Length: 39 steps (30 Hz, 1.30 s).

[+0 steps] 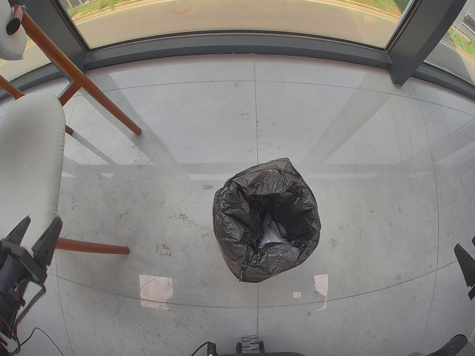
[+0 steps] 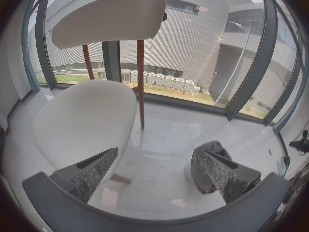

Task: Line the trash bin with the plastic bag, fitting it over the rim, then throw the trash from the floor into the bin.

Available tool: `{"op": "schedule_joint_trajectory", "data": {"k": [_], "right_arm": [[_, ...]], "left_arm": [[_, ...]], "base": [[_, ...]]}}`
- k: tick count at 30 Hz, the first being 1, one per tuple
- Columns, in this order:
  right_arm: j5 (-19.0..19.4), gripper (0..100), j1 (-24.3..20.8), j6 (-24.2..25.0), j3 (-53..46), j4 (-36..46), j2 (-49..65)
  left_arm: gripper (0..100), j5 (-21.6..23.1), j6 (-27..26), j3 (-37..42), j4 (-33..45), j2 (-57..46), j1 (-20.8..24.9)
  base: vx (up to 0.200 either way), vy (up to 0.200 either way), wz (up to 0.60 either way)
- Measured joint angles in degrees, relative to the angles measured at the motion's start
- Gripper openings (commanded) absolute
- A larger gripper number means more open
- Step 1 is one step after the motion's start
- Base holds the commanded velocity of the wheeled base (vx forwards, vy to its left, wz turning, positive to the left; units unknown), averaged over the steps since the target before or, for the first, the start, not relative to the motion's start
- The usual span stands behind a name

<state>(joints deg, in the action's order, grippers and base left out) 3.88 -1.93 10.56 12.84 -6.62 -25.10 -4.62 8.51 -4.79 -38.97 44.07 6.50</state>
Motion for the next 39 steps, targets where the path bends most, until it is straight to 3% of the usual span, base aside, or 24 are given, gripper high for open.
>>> {"op": "schedule_joint_trajectory", "data": {"k": [9, 12, 18, 29, 34, 39], "right_arm": [[0.9, 100, -0.1, -10.2, -5.6, 3.9, 11.0], [0.6, 100, -0.4, -11.9, -8.4, 4.6, 14.3], [-2.0, 100, 0.6, -10.8, -11.4, 7.6, 19.3], [-1.9, 100, 1.1, -11.8, -11.8, 7.2, 23.3], [-1.9, 100, -2.1, -11.9, -11.8, 7.2, 21.6], [-1.9, 100, -8.3, -11.4, -11.8, 7.1, 19.7]], "left_arm": [[100, -0.9, -5.8, 2.7, 29.8, -23.4, -0.8], [100, -0.8, -7.0, 3.4, 35.4, -29.9, -0.9], [100, 5.6, -8.9, 3.8, 39.2, -36.4, -1.0], [100, 6.3, -9.4, 3.8, 39.3, -39.1, -1.0], [100, 4.6, -8.2, 3.8, 39.2, -39.3, -1.1], [100, 4.3, -7.9, 3.8, 39.2, -39.4, -1.1]], "base": [[0.000, 0.000, 0.00], [0.000, 0.000, 0.00], [0.000, 0.000, 0.00], [0.000, 0.000, 0.00], [0.000, 0.000, 0.00], [0.000, 0.000, 0.00]]}}
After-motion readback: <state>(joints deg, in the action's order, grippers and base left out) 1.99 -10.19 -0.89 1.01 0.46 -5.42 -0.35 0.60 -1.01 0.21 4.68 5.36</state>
